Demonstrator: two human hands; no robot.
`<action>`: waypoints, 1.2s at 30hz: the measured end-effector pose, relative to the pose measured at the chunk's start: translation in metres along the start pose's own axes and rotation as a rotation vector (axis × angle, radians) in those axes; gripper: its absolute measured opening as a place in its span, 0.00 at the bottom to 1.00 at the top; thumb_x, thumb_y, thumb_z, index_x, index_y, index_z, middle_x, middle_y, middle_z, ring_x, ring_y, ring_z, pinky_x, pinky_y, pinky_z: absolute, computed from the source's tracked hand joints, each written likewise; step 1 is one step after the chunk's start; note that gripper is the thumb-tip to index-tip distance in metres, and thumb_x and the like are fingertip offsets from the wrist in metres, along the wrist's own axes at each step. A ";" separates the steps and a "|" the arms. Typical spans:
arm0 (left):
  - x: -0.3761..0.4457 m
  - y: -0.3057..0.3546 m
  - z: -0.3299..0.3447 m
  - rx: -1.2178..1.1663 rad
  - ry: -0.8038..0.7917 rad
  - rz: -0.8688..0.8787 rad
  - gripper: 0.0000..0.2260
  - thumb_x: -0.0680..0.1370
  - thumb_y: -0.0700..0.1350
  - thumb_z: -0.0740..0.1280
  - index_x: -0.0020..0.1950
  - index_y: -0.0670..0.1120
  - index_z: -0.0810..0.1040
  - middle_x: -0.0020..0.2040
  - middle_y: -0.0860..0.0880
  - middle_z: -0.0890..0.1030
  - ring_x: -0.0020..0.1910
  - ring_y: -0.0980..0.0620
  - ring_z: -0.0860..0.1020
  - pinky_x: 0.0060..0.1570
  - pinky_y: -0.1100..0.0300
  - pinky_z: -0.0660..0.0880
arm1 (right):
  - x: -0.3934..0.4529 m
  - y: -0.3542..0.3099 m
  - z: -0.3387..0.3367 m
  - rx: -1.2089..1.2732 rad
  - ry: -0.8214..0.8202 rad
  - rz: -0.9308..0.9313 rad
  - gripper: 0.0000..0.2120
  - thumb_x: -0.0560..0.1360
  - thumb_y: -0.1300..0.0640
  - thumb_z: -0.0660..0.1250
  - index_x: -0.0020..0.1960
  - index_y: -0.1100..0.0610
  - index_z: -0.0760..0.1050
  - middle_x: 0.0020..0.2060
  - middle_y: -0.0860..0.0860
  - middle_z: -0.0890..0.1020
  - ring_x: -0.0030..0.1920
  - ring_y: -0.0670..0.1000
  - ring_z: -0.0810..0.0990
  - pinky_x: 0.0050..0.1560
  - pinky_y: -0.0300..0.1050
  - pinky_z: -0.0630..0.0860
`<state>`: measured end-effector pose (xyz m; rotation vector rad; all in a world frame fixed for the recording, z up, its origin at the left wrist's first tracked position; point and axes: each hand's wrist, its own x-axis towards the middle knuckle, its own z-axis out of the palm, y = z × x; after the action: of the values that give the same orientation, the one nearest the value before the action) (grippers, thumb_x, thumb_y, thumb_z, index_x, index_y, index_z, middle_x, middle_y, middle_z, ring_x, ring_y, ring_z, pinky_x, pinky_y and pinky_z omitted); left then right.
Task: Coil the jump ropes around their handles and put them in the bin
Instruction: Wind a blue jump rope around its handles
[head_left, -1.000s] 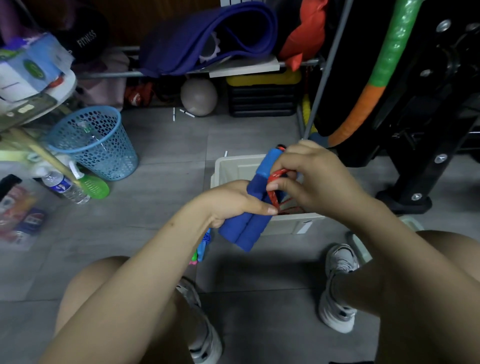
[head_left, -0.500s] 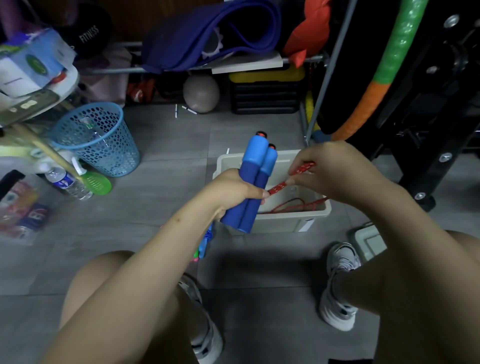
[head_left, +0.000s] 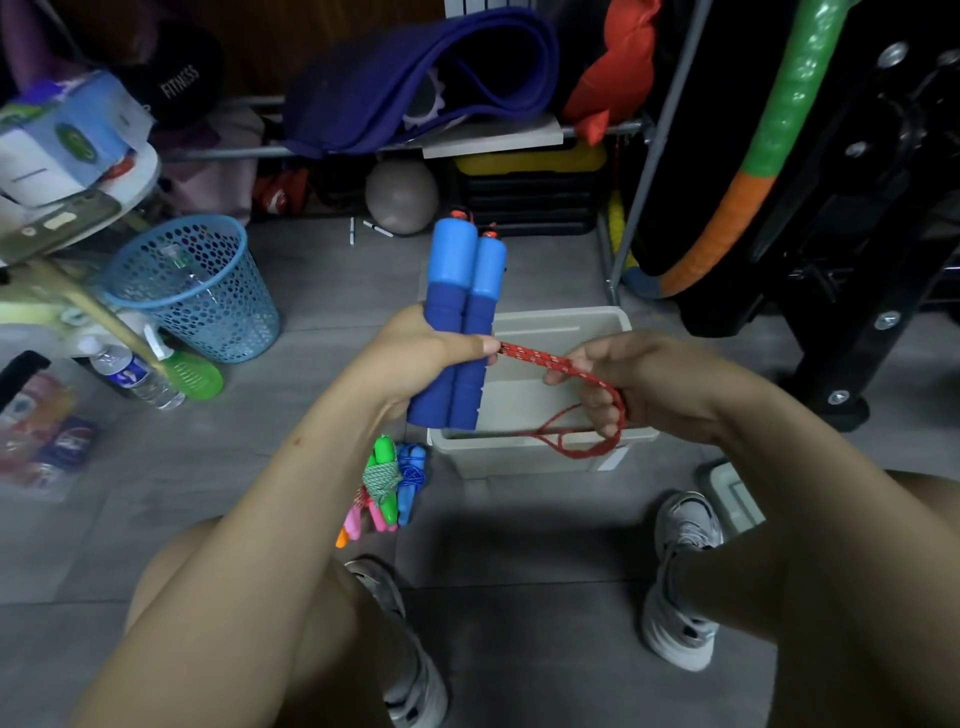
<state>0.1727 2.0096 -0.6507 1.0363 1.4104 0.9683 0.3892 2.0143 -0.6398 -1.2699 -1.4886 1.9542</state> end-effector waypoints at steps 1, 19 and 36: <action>0.000 0.000 -0.001 0.033 -0.017 -0.003 0.08 0.72 0.34 0.71 0.50 0.38 0.77 0.37 0.47 0.82 0.34 0.54 0.81 0.36 0.61 0.78 | -0.003 0.000 0.001 -0.008 0.003 -0.005 0.10 0.80 0.56 0.58 0.52 0.61 0.76 0.27 0.49 0.69 0.28 0.49 0.66 0.29 0.40 0.67; -0.021 -0.004 0.046 0.466 -0.661 -0.140 0.08 0.69 0.37 0.75 0.41 0.47 0.79 0.36 0.54 0.82 0.38 0.60 0.80 0.46 0.67 0.77 | 0.000 -0.019 0.021 -1.107 0.241 -0.815 0.05 0.65 0.49 0.71 0.37 0.50 0.82 0.35 0.46 0.82 0.38 0.49 0.80 0.39 0.45 0.77; -0.024 -0.003 0.040 0.948 -0.871 -0.104 0.05 0.71 0.45 0.74 0.42 0.43 0.83 0.34 0.54 0.82 0.32 0.59 0.78 0.37 0.69 0.74 | -0.004 -0.024 -0.008 -0.744 -0.267 -0.146 0.07 0.66 0.57 0.76 0.43 0.56 0.82 0.38 0.50 0.84 0.39 0.47 0.79 0.44 0.39 0.74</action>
<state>0.2130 1.9859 -0.6504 1.7500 1.1021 -0.3384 0.3929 2.0247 -0.6161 -1.1233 -2.5132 1.5587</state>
